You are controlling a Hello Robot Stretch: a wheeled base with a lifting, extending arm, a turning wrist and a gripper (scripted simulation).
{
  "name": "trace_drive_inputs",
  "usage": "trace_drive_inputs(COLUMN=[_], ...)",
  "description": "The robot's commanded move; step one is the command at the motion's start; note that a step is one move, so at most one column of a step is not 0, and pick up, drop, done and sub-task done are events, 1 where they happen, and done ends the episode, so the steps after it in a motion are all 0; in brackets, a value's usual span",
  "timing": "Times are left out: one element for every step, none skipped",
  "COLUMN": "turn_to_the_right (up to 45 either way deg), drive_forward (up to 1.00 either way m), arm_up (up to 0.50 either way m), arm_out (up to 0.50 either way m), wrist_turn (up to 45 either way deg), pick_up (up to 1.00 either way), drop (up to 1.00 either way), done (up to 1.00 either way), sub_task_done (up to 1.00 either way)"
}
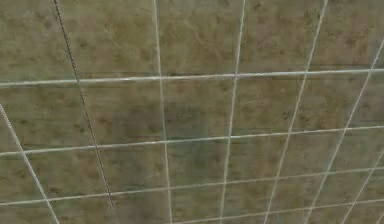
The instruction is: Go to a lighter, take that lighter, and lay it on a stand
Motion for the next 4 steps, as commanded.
trace_drive_inputs(turn_to_the_right=[-45.0,-45.0,-45.0,-36.0], drive_forward=[0.00,0.00,0.00,0.00], arm_up=[0.00,0.00,0.00,0.00], arm_out=[0.00,0.00,0.00,0.00], wrist_turn=[0.0,0.0,0.0,0.0], pick_up=[0.00,0.00,0.00,0.00], drop=[0.00,0.00,0.00,0.00], done=[0.00,0.00,0.00,0.00], sub_task_done=[0.00,0.00,0.00,0.00])
